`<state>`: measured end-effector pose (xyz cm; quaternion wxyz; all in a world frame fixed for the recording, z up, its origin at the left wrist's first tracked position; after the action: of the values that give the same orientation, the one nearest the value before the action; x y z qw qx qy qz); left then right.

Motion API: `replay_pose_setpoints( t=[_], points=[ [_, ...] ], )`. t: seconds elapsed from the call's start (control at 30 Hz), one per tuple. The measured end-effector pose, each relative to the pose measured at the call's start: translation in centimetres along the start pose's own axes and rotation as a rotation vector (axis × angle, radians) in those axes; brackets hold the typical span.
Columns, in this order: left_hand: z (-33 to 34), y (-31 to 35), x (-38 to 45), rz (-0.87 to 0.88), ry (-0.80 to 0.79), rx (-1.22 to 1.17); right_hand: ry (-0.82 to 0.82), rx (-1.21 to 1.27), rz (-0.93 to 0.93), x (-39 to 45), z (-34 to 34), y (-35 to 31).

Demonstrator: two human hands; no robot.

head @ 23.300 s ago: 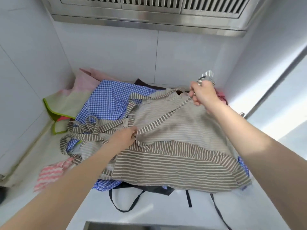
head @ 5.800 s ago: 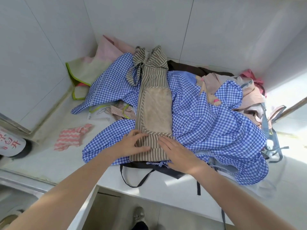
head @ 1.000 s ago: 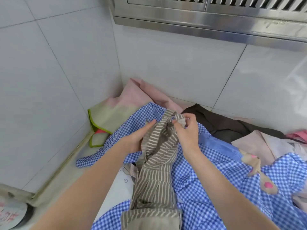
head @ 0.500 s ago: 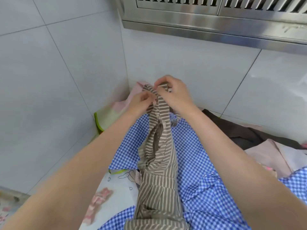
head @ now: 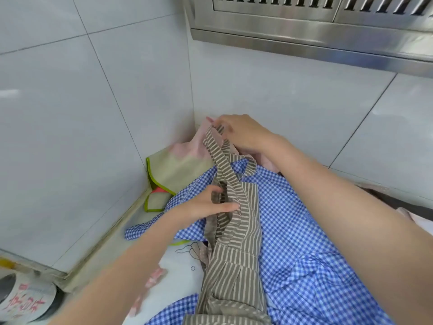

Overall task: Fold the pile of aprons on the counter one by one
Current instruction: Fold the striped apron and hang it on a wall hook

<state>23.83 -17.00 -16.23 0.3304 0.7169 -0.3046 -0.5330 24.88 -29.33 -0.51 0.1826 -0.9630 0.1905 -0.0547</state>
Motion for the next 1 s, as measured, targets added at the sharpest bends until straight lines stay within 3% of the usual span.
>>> replay_pose_setpoints(
  t=[0.07,0.2,0.3,0.37,0.43,0.53,0.67,0.77,0.83,0.93,1.0],
  points=[
    [0.1,-0.4,0.5,-0.009,0.057,0.106,-0.079,-0.037,0.052,-1.8,1.3,1.5],
    [2.8,-0.6,0.5,-0.029,-0.107,0.107,-0.368,-0.096,0.160,-6.1,6.6,5.6],
    [3.4,-0.6,1.5,0.065,0.029,0.233,-0.421,0.025,0.200,-7.7,10.5,6.8],
    [2.1,-1.1,2.1,0.104,0.208,0.300,-0.350,0.040,0.251,-7.6,11.8,7.8],
    [-0.4,-2.1,1.9,0.063,0.367,0.311,-0.137,0.050,0.330,-7.0,10.9,8.8],
    [-2.6,-5.2,2.1,-0.087,0.377,0.213,0.121,0.026,0.377,-7.0,9.7,9.3],
    [-2.5,-5.4,2.8,-0.103,0.310,-0.049,0.210,0.131,0.385,-6.7,10.9,10.5],
    [-2.8,-3.4,3.1,-0.014,0.374,-0.049,0.288,0.571,0.562,-8.2,12.0,12.6],
    [-2.4,-2.6,3.3,-0.002,0.403,-0.037,0.215,0.812,0.677,-9.4,14.3,12.9],
    [-1.0,-1.3,3.6,0.070,0.461,0.110,0.100,0.886,0.668,-10.2,16.9,11.4],
    [-1.1,-1.4,3.5,0.096,0.521,0.105,0.232,0.718,0.615,-10.0,16.0,11.5]
  ],
)
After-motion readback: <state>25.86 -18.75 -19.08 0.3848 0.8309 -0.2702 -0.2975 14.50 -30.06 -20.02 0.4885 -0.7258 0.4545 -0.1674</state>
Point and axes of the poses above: each hand's wrist, its own x-axis towards the middle knuckle, its own z-axis out of the palm, y = z × x, the point moved 9 cm from there along x, towards the middle knuckle, and after that the axes turned 4 degrees about -z, right-handed, at the moved point
